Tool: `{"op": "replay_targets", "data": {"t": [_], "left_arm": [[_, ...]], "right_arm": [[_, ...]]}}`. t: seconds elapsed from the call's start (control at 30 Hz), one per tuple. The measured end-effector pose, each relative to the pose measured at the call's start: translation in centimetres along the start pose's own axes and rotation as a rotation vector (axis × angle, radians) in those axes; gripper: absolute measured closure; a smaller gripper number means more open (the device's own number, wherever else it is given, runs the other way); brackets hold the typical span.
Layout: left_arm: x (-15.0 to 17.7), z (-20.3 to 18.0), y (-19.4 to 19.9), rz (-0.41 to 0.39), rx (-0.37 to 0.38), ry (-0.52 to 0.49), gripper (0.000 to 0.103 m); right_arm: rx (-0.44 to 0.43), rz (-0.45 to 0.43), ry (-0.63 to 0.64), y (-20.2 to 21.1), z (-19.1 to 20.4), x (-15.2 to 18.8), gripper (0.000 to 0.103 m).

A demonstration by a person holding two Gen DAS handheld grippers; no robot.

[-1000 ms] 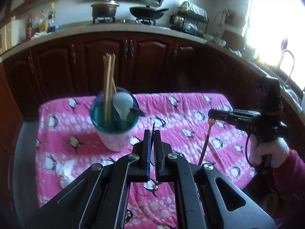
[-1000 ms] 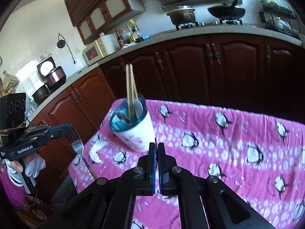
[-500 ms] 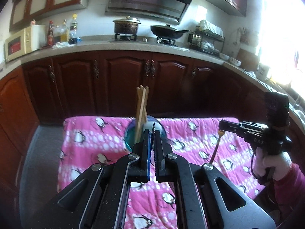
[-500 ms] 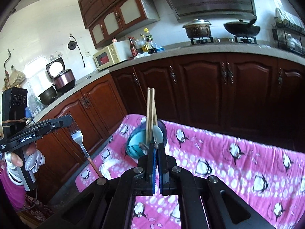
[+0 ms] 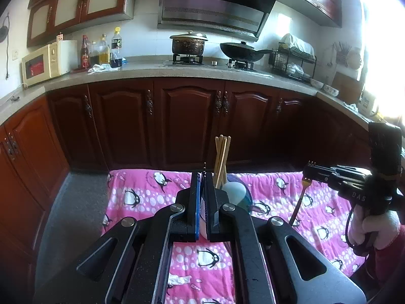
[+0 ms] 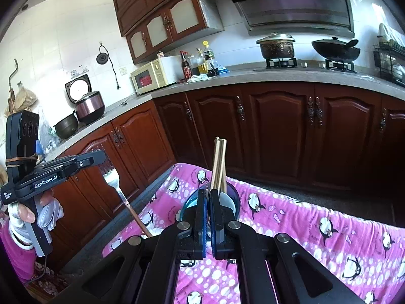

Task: Organize utensils
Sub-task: 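Lift both forks and carry them over the holder with both grippers, then lower the forks into the holder and open both grippers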

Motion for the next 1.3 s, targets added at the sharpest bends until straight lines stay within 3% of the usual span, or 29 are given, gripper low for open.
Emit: {"op": "replay_targets", "data": {"t": [0.27,0.67,0.87,1.3], "left_arm": [[-2.1,1.6,-1.4,-0.021,-0.017,0.032,0.101],[-4.6,2.0,-7.4,-0.032,-0.078,0.056,0.101],[-3.6,1.5,-10.3,-0.003,-0.125,0.001,0.101],[0.5,0.6,-13.6,0.089,-0.132,-0.009,0.101]], "right_arm": [[0.012,0.002,0.005,-2.1,0.0,-1.2,0.101],[0.161,-0.015,0.077,-7.8,-2.6,-4.1,0.101],[0.215,0.015,0.14,-10.8,-3.6,-3.3,0.101],[0.189,0.106,0.176,-13.6,-3.5,1.2,0.101]]}}
Point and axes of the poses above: each gripper's, at about its wrist camera, not at the fingertips, and y roughly against the way its jaws point, z to its left, x to its underside, the point moved 10 cm from there along -y, roughly the way its jaws point, and after that the axes turned 2 degrees about -y, right-handed, at the moved point
